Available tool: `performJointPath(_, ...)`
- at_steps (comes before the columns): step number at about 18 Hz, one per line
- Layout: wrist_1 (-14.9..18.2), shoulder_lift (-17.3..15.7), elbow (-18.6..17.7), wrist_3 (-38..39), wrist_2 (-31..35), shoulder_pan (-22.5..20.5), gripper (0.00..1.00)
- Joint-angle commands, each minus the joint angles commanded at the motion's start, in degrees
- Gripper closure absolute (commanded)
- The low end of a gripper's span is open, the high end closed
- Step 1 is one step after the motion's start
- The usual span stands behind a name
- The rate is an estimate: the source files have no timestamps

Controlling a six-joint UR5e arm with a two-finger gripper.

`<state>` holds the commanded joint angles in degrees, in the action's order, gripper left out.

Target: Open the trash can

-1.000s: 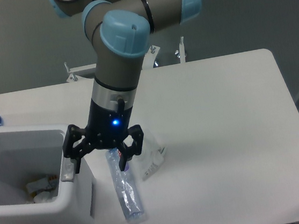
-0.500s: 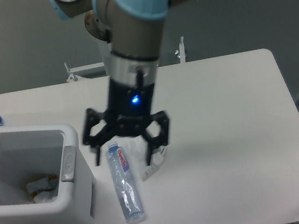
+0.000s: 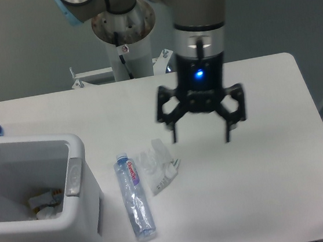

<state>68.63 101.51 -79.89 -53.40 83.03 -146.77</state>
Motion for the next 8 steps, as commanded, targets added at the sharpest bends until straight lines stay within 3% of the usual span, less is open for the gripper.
performJointPath(3, 0.45, 0.0, -1.58, -10.04, 8.35, -0.18, 0.0)
performJointPath(8, 0.45, 0.0, -1.76, -11.55, 9.61, -1.93, 0.0)
